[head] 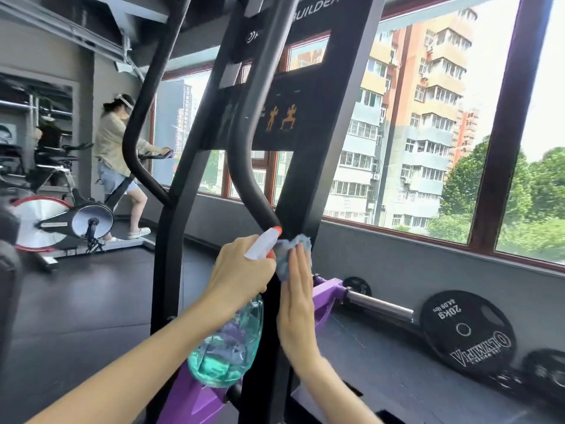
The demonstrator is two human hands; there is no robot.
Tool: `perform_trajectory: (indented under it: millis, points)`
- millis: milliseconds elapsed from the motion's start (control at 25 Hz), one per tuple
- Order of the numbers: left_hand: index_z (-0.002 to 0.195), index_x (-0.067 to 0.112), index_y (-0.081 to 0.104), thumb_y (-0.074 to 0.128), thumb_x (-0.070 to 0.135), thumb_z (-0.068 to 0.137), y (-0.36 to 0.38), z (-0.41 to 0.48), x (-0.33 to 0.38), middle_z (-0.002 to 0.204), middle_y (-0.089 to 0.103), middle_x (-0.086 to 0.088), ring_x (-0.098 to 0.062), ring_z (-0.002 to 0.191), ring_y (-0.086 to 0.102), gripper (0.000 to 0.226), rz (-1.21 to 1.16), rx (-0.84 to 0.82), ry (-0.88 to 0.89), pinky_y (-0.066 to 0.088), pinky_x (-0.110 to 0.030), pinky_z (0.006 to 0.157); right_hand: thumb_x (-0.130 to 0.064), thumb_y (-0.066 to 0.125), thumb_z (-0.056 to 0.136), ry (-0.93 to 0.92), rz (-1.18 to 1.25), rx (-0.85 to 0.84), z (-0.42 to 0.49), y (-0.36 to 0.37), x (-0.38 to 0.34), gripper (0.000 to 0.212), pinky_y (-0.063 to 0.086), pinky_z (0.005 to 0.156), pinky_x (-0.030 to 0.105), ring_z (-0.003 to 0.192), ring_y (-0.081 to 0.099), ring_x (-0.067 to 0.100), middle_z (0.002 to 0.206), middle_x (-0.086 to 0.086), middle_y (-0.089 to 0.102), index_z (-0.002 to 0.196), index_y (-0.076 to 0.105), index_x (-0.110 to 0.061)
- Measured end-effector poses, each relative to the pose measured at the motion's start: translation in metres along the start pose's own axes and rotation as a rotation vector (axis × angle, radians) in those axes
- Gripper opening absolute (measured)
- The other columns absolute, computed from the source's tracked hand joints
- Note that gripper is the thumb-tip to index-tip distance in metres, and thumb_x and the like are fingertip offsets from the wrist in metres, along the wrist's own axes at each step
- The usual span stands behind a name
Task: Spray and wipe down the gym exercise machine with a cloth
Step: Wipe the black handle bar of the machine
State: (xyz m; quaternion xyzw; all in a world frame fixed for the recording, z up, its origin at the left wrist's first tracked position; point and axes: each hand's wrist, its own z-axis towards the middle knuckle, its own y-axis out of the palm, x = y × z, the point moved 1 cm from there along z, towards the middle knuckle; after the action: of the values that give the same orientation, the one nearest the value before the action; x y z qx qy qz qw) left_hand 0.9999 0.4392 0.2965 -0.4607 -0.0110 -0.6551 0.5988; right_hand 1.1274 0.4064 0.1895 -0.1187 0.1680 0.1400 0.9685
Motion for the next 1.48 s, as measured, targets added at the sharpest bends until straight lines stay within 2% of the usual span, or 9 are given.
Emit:
perform_trajectory:
  millis: [80, 280, 520, 720, 840, 1040, 1160, 1280, 1480]
  points:
    - [0.069, 0.019, 0.045, 0.044, 0.010, 0.088, -0.005, -0.007, -0.004, 0.055, 0.050, 0.004, -0.022, 0.059, 0.061, 0.022, 0.014, -0.010, 0.010, 0.046, -0.027, 0.064, -0.006, 0.032, 0.097, 0.120, 0.100, 0.055, -0.029, 0.012, -0.016, 0.056, 0.016, 0.118, 0.030, 0.146, 0.016, 0.012, 0.157, -0.012, 0.018, 0.150, 0.020, -0.020]
    - [0.077, 0.018, 0.042, 0.044, 0.003, 0.083, -0.005, -0.012, -0.025, 0.066, 0.054, -0.003, -0.026, 0.066, 0.058, 0.016, 0.085, -0.057, 0.019, 0.040, -0.030, 0.060, -0.009, 0.033, 0.102, 0.380, 0.203, 0.408, 0.099, -0.005, -0.028, 0.054, 0.022, 0.095, -0.005, 0.132, 0.031, -0.001, 0.154, -0.009, 0.028, 0.150, 0.021, -0.030]
    - [0.073, 0.021, 0.048, 0.046, 0.013, 0.088, -0.006, -0.013, -0.025, 0.058, 0.053, 0.006, -0.009, 0.046, 0.056, 0.017, -0.032, -0.077, -0.016, 0.040, -0.011, 0.050, -0.021, 0.039, 0.101, 0.411, 0.190, 0.337, -0.007, 0.013, -0.027, 0.051, 0.036, 0.098, 0.009, 0.116, 0.049, -0.003, 0.136, -0.013, 0.047, 0.145, 0.023, -0.040]
    - [0.072, 0.019, 0.047, 0.045, 0.010, 0.085, -0.008, -0.019, -0.034, 0.055, 0.055, 0.004, -0.006, 0.043, 0.053, 0.016, -0.052, -0.097, -0.007, 0.038, -0.010, 0.047, -0.015, 0.039, 0.102, 0.180, 0.066, 0.295, 0.077, -0.002, -0.036, 0.046, 0.020, 0.114, 0.015, 0.142, 0.021, 0.003, 0.155, -0.011, 0.025, 0.147, 0.034, -0.026]
    - [0.079, 0.011, 0.056, 0.047, 0.007, 0.085, -0.007, -0.030, -0.041, 0.061, 0.059, 0.003, -0.016, 0.048, 0.060, 0.011, -0.101, -0.083, -0.044, 0.041, -0.010, 0.053, -0.005, 0.042, 0.099, 0.162, 0.033, 0.260, 0.012, 0.021, -0.017, 0.047, 0.021, 0.115, 0.017, 0.145, 0.019, 0.011, 0.157, -0.004, 0.022, 0.144, 0.040, -0.017]
    - [0.081, 0.005, 0.063, 0.052, 0.006, 0.082, 0.001, -0.047, -0.061, 0.071, 0.067, -0.012, -0.012, 0.044, 0.059, 0.012, -0.175, -0.085, -0.181, 0.040, -0.008, 0.046, 0.025, 0.058, 0.075, -0.015, -0.298, -0.339, -0.158, 0.001, 0.049, 0.104, 0.025, 0.114, 0.035, 0.146, 0.015, 0.024, 0.160, -0.001, 0.002, 0.150, 0.020, -0.035]
    - [0.077, 0.013, 0.065, 0.051, 0.005, 0.082, 0.010, -0.054, -0.064, 0.061, 0.065, -0.009, -0.013, 0.047, 0.059, 0.017, -0.189, -0.105, -0.219, 0.040, -0.008, 0.048, 0.032, 0.052, 0.066, -0.088, -0.341, -0.493, -0.150, -0.029, 0.058, 0.114, 0.024, 0.115, 0.035, 0.146, 0.015, 0.025, 0.160, 0.000, 0.001, 0.151, 0.015, -0.034]
    - [0.077, 0.028, 0.064, 0.050, 0.004, 0.080, 0.017, -0.054, -0.061, 0.060, 0.064, -0.001, -0.012, 0.051, 0.059, 0.028, -0.210, -0.094, -0.216, 0.043, -0.013, 0.055, 0.034, 0.040, 0.067, -0.130, -0.281, -0.381, -0.080, -0.030, 0.032, 0.097, 0.021, 0.115, 0.046, 0.146, 0.013, 0.028, 0.160, 0.009, 0.007, 0.149, 0.027, -0.016]
    - [0.071, 0.018, 0.057, 0.050, 0.003, 0.084, 0.016, -0.039, -0.039, 0.062, 0.057, -0.002, -0.009, 0.046, 0.052, 0.021, -0.205, -0.019, -0.119, 0.038, -0.007, 0.046, 0.011, 0.041, 0.093, -0.191, -0.244, -0.070, 0.048, -0.024, 0.010, 0.045, 0.019, 0.118, 0.031, 0.143, 0.022, 0.025, 0.150, 0.014, 0.033, 0.136, 0.046, -0.001]
